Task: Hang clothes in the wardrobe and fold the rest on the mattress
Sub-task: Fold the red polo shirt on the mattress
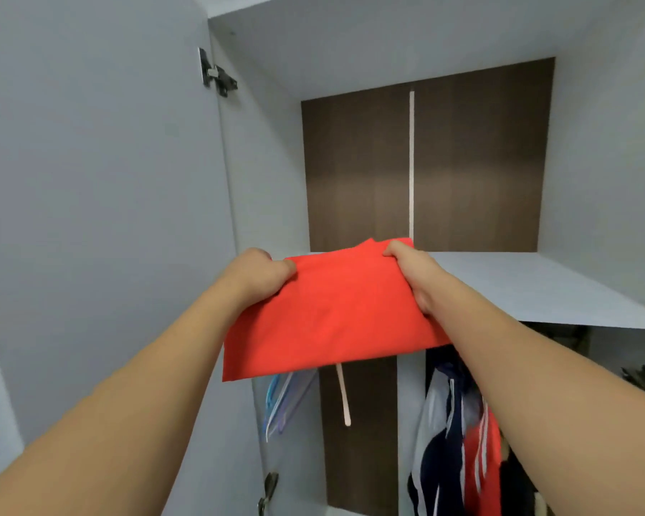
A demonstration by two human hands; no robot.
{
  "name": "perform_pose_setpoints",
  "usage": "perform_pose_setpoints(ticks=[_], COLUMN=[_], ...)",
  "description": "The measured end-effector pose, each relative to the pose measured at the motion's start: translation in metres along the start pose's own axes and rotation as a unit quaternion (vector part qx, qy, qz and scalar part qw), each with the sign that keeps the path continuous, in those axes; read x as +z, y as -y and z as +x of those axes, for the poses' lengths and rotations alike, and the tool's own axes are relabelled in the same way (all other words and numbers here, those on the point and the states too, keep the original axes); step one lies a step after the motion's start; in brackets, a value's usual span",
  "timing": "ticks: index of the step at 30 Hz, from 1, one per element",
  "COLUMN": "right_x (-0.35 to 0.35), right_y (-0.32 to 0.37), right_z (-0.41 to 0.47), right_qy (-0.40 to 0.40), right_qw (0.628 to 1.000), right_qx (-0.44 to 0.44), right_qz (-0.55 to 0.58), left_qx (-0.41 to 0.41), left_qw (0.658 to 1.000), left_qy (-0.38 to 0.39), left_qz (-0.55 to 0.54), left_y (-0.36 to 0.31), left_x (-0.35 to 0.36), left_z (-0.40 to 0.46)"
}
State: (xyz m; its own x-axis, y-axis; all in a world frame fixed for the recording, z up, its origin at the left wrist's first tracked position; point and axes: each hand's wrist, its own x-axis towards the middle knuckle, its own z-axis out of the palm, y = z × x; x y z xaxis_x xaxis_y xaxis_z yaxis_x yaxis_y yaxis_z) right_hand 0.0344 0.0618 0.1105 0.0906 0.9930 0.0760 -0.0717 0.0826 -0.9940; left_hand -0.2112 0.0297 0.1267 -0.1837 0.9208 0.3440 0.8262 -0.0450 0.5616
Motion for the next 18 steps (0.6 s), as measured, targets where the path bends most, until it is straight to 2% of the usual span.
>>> perform_pose_setpoints(ticks=[6,12,16,18], right_x=[0.044,0.05,0.049,0.051], right_y=[0.007,-0.015,-0.031,-0.037], right_z=[0.116,0.209,0.27,0.298], right_qy=[-0.038,-0.102,-0.131,-0.161], right_qw=[0.999,0.993,0.987,0.977], right_qx=[-0.006,0.033,0.03,0.018], right_qz=[-0.017,-0.059,-0.09,-0.139], left_qx=[0.032,0.068,0.055,0.055], left_qw=[0.999,0.992,0.989,0.988], left_qy=[0.007,0.045,0.061,0.017], left_qz=[0.003,0.092,0.121,0.145], left_y=[0.017,0.013,0.01,0.014], left_x=[0.017,0.066,0.101,0.118], left_z=[0.143,0.251,0.305,0.325])
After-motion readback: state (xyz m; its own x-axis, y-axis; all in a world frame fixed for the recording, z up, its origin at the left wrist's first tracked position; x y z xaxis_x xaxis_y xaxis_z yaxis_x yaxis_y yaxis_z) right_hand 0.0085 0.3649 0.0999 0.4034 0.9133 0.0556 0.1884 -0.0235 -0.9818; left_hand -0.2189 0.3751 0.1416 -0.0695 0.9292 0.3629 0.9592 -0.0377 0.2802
